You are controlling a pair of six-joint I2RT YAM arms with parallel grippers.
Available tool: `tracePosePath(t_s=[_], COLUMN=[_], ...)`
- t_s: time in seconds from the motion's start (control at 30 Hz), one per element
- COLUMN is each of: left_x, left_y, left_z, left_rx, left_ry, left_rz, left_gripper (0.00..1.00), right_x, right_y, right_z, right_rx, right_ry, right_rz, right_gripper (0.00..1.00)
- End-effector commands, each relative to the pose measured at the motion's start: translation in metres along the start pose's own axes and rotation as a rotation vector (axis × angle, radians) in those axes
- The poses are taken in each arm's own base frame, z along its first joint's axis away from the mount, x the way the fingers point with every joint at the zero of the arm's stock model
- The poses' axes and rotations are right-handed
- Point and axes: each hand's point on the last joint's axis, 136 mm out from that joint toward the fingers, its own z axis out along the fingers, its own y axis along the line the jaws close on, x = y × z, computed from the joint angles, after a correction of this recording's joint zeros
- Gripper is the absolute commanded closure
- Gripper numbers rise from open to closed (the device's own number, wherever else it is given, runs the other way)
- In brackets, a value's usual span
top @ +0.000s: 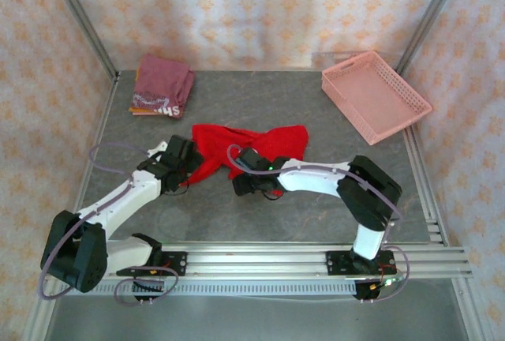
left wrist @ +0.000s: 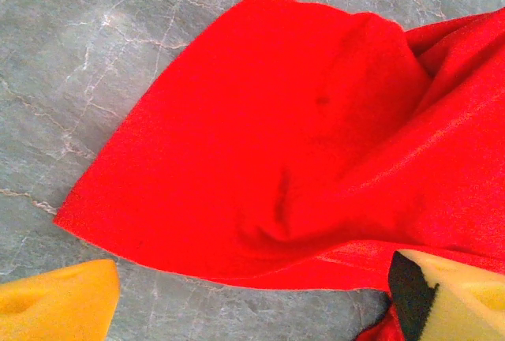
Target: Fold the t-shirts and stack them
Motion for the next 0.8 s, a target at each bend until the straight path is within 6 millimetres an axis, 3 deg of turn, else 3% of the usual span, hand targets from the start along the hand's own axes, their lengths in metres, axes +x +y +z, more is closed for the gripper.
tracePosePath(t_s=[0.0, 0.2, 0.23, 0.3, 0.37, 0.53, 0.6, 0.77], left_x=[-0.010, -0.011, -0.011, -0.011, -0.012, -0.013, -0.006, 0.017], left_y=[0.004, 0.000, -0.002, -0.006, -0.011, -0.040, -0.058, -0.102], left_z=[-0.009, -0.009, -0.008, -0.008, -0.009, -0.022, -0.026, -0.021], left_rx=[-0.021, -0.017, -0.016, -0.011, -0.017, -0.031, -0.022, 0.001], left_ry=[-0.048, -0.045, -0.042, -0.037, -0.038, -0.084, -0.093, -0.051], left_rz=[0.009, 0.023, 0.025, 0.041, 0.078, 0.280, 0.376, 0.538], left_gripper=[0.11, 0.11, 0.11, 0.11, 0.11, 0.11, 0.19, 0.25], right_x=[-0.002, 0.003, 0.003, 0.000, -0.006, -0.025, -0.031, -0.032], right_y=[-0.009, -0.020, -0.020, -0.019, -0.018, -0.021, -0.024, -0.054], right_z=[0.008, 0.017, 0.016, 0.010, 0.001, -0.032, -0.045, -0.062], right_rx=[0.066, 0.133, 0.134, 0.118, 0.098, 0.022, -0.043, -0.078], right_ry=[0.014, 0.048, 0.049, 0.028, -0.019, -0.196, -0.265, -0.343], right_rz=[-0.008, -0.057, -0.060, -0.068, -0.075, -0.072, -0.044, 0.016], right_gripper=[0.45, 0.59, 0.65, 0.88, 1.00, 1.00, 1.00, 1.00])
